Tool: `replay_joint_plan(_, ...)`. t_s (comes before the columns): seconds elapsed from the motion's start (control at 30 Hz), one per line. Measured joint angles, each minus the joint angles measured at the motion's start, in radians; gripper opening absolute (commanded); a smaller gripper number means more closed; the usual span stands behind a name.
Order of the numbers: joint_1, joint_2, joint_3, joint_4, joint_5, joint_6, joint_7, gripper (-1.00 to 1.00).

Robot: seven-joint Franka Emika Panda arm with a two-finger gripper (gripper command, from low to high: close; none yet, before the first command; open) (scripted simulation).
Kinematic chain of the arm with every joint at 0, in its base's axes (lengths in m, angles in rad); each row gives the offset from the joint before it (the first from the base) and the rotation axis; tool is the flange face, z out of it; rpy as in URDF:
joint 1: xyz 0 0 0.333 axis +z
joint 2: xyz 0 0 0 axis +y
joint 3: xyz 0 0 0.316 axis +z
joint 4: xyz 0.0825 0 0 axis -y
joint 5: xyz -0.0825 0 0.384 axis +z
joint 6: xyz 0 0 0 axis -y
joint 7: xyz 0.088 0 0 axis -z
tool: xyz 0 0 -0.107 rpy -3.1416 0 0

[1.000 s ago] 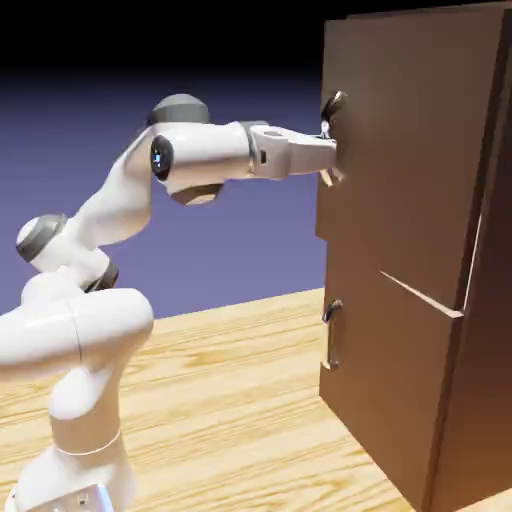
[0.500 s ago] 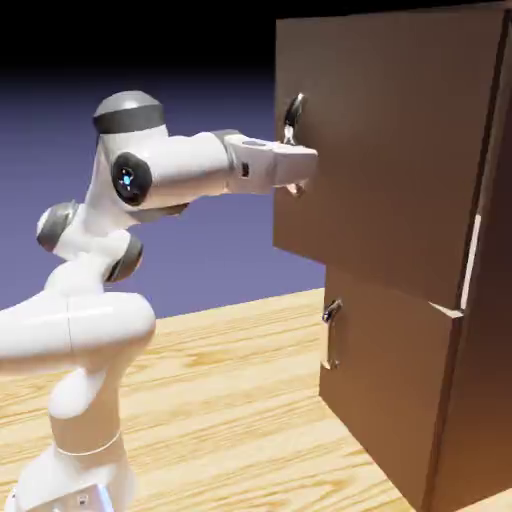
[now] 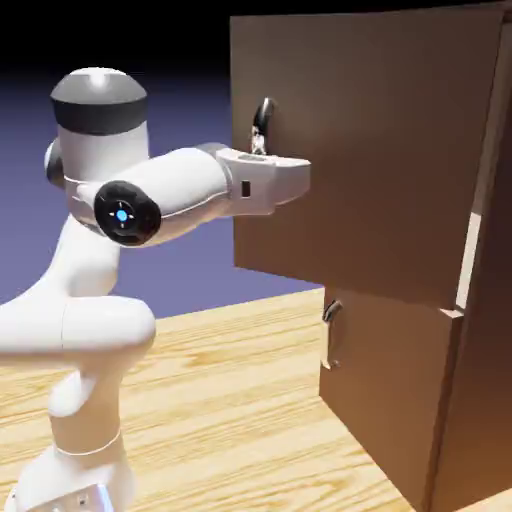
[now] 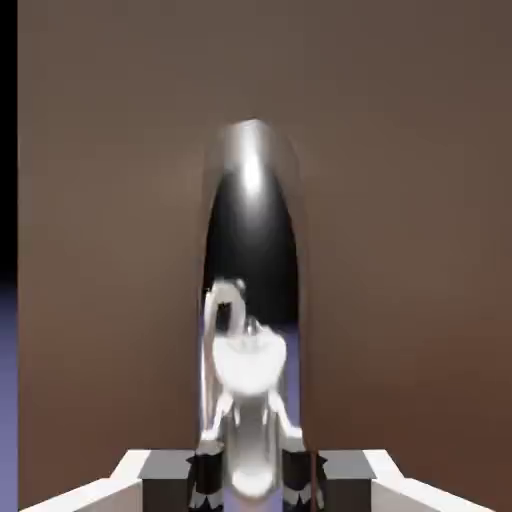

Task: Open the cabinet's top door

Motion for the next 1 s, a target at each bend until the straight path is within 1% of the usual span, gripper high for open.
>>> replay_joint_plan(0.23,-0.081,-0.254,0.046,0.176,-0.218,-0.131,-0.216,-1.0)
replay_joint_plan(0.53,-0.108,-0.58,0.128,0.443,-0.482,-0.181,-0.423,-1.0)
replay_joint_plan(0.77,-0.091,-0.834,0.196,0.666,-0.639,-0.186,-0.484,-1.0)
replay_joint_plan(1.0,-0.041,-1.087,0.258,0.9,-0.75,-0.194,-0.455,-1.0)
